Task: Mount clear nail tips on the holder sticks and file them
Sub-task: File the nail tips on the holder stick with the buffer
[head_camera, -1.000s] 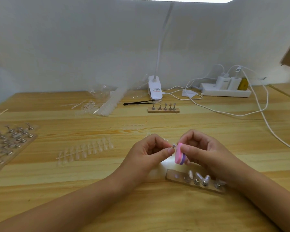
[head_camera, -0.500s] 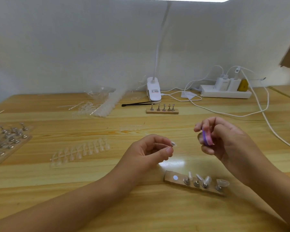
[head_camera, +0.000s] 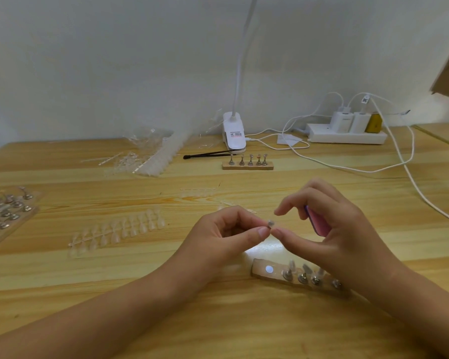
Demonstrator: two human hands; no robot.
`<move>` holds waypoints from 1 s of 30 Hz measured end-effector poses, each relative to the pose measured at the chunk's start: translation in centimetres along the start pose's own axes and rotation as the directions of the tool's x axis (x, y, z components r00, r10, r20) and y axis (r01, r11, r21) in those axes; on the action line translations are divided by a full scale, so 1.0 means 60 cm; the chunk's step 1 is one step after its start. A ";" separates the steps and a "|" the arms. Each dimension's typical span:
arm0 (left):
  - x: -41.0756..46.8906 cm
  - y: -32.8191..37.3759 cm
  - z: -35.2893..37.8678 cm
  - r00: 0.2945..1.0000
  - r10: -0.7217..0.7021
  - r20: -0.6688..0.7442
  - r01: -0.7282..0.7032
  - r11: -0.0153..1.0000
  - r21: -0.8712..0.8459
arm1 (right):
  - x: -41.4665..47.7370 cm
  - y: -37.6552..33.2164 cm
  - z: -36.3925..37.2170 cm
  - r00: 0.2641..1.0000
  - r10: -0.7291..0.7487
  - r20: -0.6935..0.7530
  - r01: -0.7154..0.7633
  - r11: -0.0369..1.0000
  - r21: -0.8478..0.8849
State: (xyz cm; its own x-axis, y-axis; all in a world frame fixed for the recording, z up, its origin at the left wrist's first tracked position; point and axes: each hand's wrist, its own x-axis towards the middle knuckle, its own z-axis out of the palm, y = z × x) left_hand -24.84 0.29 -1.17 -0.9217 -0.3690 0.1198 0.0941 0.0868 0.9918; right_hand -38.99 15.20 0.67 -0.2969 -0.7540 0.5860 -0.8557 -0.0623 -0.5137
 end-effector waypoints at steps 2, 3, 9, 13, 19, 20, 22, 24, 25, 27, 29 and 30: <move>0.001 -0.001 0.000 1.000 -0.001 -0.003 0.001 1.000 0.006 | -0.003 0.000 0.000 1.000 -0.015 0.002 0.015 1.000 -0.004; 0.001 -0.002 0.000 1.000 -0.001 -0.003 0.001 1.000 0.009 | -0.003 0.000 0.001 1.000 -0.021 0.005 0.021 1.000 -0.007; 0.000 0.000 0.001 1.000 0.005 0.002 -0.005 1.000 0.021 | -0.003 -0.003 0.003 0.999 -0.038 0.026 0.038 0.999 -0.034; 0.000 0.001 0.001 1.000 0.005 0.006 -0.005 1.000 0.009 | -0.003 -0.003 0.005 0.998 -0.056 0.022 0.058 0.997 -0.051; 0.001 0.001 0.003 1.000 0.009 0.017 -0.009 1.000 -0.011 | -0.003 0.001 0.005 0.998 -0.058 0.022 0.058 0.998 -0.025; 0.001 0.001 0.003 1.000 0.008 0.018 -0.008 1.000 -0.008 | -0.003 0.001 0.005 0.998 -0.056 0.026 0.056 0.998 -0.017; 0.001 0.000 0.003 1.000 0.006 0.013 -0.006 1.000 -0.005 | -0.003 0.001 0.005 0.998 -0.057 0.036 0.057 0.998 -0.003; 0.002 0.000 0.004 1.000 0.002 0.009 -0.002 1.000 -0.010 | -0.003 0.000 0.005 0.997 -0.059 0.042 0.059 0.998 0.004; 0.001 0.000 0.004 1.000 0.002 0.010 -0.002 1.000 -0.009 | -0.003 0.000 0.005 0.997 -0.059 0.044 0.059 0.998 0.004; 0.001 0.001 0.004 1.000 0.004 0.015 -0.004 1.000 -0.002 | -0.004 -0.001 0.005 0.997 -0.054 0.051 0.053 0.999 0.006; 0.000 0.001 0.004 1.000 0.007 0.019 -0.007 1.000 0.003 | -0.004 -0.001 0.005 0.997 -0.048 0.059 0.047 0.999 0.009; 0.000 0.001 0.004 1.000 0.006 0.018 -0.006 1.000 0.005 | -0.004 -0.001 0.004 0.997 -0.046 0.063 0.046 0.999 0.008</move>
State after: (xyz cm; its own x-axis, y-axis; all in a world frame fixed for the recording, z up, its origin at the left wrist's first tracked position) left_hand -24.93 0.52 -1.12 -0.9278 -0.3516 0.1250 0.0979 0.0940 0.9907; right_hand -38.77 15.23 0.40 -0.2297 -0.7897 0.5688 -0.8652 -0.1019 -0.4909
